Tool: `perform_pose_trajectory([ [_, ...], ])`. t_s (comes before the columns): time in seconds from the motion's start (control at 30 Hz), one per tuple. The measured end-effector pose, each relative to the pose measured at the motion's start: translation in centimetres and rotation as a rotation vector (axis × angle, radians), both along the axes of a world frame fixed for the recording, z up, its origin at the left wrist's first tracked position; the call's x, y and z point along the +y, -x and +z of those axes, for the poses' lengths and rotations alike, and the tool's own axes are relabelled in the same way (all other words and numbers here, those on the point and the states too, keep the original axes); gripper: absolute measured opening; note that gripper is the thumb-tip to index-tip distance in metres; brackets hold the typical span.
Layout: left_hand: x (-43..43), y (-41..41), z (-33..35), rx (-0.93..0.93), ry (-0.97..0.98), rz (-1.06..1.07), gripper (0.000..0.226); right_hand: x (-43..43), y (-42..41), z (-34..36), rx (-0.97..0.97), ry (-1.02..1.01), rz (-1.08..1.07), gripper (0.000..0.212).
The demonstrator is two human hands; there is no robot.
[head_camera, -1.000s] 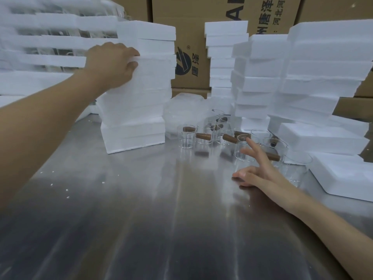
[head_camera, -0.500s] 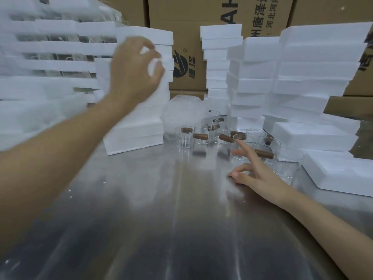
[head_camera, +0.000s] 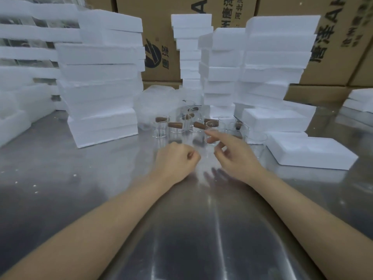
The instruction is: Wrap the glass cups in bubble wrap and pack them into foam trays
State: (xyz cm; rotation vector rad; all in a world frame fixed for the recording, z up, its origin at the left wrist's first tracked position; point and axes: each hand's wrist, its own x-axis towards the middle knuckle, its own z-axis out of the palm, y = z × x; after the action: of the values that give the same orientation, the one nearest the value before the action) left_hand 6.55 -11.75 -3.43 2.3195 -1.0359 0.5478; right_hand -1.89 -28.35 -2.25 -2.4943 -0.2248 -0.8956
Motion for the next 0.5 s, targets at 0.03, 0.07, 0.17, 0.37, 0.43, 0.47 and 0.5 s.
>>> perform_pose_trajectory([
  [0.03, 0.2, -0.1, 0.1, 0.019, 0.007, 0.01, 0.049, -0.3, 0.2, 0.4, -0.076, 0.066, -0.093, 0.043],
  [0.07, 0.3, -0.3, 0.2, 0.038, 0.014, 0.016, 0.049, -0.7, 0.5, 0.9, -0.151, 0.088, -0.179, 0.035],
  [0.17, 0.4, -0.5, 0.5, 0.06, 0.021, 0.023, 0.05, -2.3, 1.4, 2.5, -0.26, 0.038, -0.431, 0.023],
  [0.37, 0.5, -0.3, 0.4, 0.064, -0.002, 0.015, 0.048, -6.8, 2.9, 3.7, 0.378, 0.063, -1.014, 0.037],
  [0.43, 0.4, -0.4, 0.4, 0.056, 0.002, 0.022, 0.047, -7.3, 3.2, 3.5, 0.556, 0.057, -1.046, 0.035],
  [0.47, 0.4, -0.4, 0.4, 0.056, 0.01, 0.024, 0.047, -7.4, 3.3, 3.3, 0.6, 0.038, -1.039, 0.031],
  [0.5, 0.4, -0.4, 0.3, 0.058, 0.019, 0.026, 0.047, -7.3, 3.5, 3.3, 0.624, 0.03, -1.031, 0.025],
])
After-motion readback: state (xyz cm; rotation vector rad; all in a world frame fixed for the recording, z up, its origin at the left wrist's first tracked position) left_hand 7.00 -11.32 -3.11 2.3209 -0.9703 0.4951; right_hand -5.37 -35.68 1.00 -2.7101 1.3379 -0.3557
